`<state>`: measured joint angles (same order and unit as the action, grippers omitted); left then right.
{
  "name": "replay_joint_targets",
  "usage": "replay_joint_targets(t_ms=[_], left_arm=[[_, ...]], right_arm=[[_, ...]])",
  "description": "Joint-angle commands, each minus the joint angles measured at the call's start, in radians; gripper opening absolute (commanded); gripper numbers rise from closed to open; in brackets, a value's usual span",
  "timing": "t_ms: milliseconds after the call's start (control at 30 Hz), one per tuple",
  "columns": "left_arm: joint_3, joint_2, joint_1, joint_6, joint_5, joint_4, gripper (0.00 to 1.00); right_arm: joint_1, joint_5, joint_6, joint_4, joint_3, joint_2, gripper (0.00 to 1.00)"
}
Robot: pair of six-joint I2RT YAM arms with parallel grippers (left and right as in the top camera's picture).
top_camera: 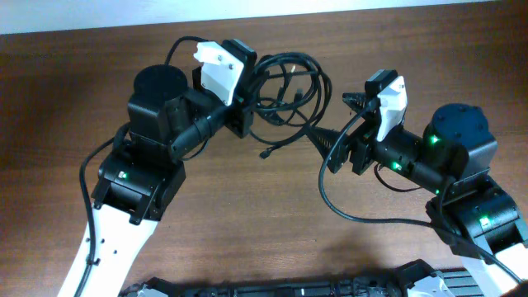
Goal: Untangle cables
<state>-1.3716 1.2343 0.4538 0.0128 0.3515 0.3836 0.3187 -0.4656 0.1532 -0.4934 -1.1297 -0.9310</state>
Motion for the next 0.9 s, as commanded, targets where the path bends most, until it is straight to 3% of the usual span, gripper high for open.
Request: replay_joint_targets(t_ms=[0,167,600,867], left_arm=[[-0.011,-0.007,0.049,-0.070,-0.023,-0.051,0.00],[-0.011,-0.007,0.114,-0.069,-0.027,-0.096,0.00],[-0.011,-0.010,0.116,-0.069,-0.066,-0.145,0.00],[-0.011,-0.065,0.116,-0.070,0.035,-0.173,0.00]], right_arm=[[0.006,0.037,0.066,-0.010,-0.013,-0.019,0.99],[0.006,0.134,0.066,-0.043,-0.013,-0.040,0.99],[0.006,0.359,0.066,-0.146,-0.013,-0.047,0.99],[0.006,0.490,0.066,-0.162,-0.013,-0.047,0.99]])
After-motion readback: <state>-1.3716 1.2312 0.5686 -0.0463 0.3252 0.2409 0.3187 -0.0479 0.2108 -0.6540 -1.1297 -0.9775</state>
